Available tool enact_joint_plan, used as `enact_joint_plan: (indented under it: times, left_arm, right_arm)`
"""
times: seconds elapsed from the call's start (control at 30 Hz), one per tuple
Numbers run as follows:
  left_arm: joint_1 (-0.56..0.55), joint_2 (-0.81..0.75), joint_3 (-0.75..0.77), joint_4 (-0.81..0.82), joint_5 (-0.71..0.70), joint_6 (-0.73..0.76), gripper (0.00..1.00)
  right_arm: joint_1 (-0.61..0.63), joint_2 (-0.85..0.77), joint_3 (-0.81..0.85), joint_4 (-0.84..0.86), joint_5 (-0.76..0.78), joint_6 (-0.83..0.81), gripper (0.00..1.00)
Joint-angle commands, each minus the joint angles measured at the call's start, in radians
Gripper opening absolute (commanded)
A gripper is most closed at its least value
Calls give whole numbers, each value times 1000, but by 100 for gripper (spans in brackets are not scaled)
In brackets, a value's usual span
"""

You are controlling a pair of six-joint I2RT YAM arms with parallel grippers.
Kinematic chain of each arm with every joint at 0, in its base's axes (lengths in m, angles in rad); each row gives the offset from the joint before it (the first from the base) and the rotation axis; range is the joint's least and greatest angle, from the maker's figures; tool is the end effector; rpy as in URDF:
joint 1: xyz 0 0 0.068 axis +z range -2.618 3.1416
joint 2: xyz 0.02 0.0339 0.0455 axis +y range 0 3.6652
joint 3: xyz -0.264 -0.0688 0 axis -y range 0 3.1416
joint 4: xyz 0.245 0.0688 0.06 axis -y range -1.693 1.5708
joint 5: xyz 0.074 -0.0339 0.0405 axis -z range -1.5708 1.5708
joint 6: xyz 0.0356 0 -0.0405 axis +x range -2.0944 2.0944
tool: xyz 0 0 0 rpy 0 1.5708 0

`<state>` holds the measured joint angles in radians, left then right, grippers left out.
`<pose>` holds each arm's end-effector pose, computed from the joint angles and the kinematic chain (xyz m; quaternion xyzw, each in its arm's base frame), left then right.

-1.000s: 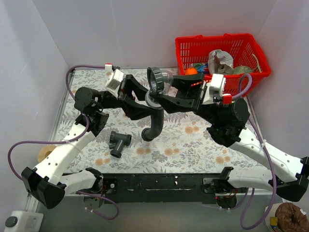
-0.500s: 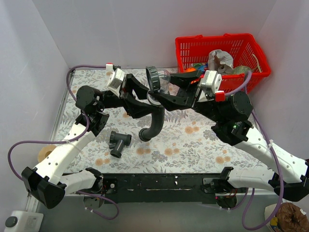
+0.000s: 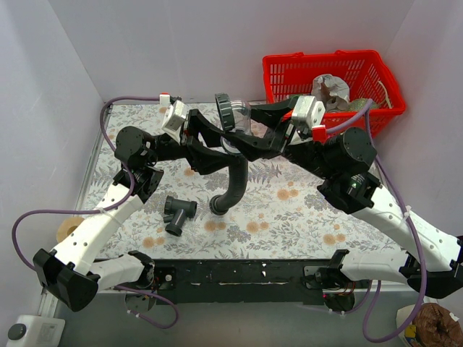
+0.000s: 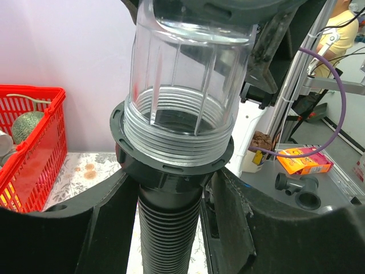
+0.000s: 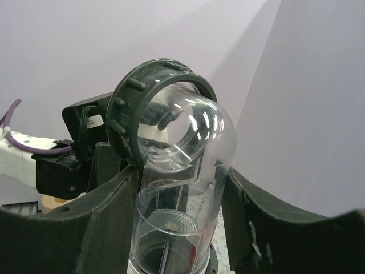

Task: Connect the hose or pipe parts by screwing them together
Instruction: Install the adaptor on the pipeline.

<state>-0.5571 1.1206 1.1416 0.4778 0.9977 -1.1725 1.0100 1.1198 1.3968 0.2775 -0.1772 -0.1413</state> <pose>0.1800 -0.1474 0.4610 0.2562 0.5520 -0.7330 0.3039 0.1100 0.1870 0.5332 -0.3287 0.3645 0.4053 0.7713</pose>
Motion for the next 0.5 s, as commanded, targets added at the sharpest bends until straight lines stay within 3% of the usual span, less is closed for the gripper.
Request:
enact_joint_plan:
  times: [0.0, 0.33, 0.47]
  left_arm:
    - [-13, -47, 46, 88, 4, 30, 0]
    - [-12, -59, 50, 87, -25, 34, 0]
    - [-12, -61, 58, 82, -27, 37, 0]
  right_arm:
    - [-10, 38, 24, -130, 65, -3, 1]
    - [-10, -15, -156, 23, 79, 60, 1]
    - [-8, -8, -154, -1, 81, 62, 1]
